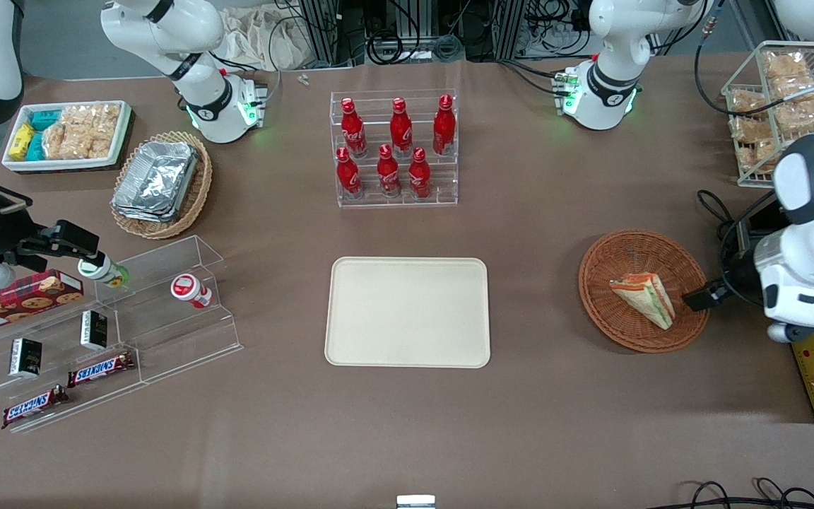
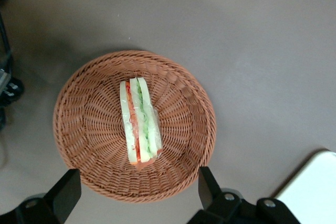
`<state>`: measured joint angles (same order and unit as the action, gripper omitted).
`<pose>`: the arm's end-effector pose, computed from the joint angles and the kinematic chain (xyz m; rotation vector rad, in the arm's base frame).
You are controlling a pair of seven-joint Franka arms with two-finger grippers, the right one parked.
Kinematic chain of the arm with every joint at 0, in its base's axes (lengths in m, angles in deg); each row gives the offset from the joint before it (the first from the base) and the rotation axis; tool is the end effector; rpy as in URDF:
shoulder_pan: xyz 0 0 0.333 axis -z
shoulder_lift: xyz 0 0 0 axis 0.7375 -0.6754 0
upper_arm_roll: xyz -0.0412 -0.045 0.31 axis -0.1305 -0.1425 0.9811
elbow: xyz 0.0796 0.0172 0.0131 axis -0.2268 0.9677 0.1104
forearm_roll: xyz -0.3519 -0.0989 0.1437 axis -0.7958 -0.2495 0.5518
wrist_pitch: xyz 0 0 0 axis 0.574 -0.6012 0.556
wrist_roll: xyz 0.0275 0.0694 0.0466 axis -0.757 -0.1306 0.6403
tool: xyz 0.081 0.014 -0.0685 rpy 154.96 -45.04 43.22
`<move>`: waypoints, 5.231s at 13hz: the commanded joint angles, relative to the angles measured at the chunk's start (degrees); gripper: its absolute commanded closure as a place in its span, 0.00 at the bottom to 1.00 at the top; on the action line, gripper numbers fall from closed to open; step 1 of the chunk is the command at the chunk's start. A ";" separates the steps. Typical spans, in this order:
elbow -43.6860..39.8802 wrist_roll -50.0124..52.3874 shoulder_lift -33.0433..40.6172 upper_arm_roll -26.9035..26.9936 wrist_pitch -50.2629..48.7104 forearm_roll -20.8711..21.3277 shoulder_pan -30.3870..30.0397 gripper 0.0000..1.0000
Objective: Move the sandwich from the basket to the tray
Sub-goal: 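Move the left gripper down over the wrapped sandwich in the wicker basket, then close the left gripper on the sandwich and lift it, then carry the sandwich with the left gripper over the cream tray, then lower the sandwich onto the tray and open the left gripper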
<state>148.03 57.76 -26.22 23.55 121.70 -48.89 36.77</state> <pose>0.6249 0.0030 0.4136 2.9792 0.9066 -0.0926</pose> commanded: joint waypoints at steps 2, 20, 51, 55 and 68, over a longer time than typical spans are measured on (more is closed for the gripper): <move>9.36 10.05 0.33 -0.15 11.60 1.32 1.68 0.01; 16.40 13.86 -7.16 0.29 24.38 4.30 1.69 1.00; -21.76 3.84 -34.67 -21.94 8.20 16.70 17.16 1.00; -21.04 4.02 -34.84 -22.03 8.20 16.61 17.77 1.00; -20.87 4.28 -27.22 -22.03 4.35 16.52 12.87 0.00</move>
<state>126.01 61.43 -58.22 1.59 128.48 -33.08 51.99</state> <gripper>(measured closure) 0.000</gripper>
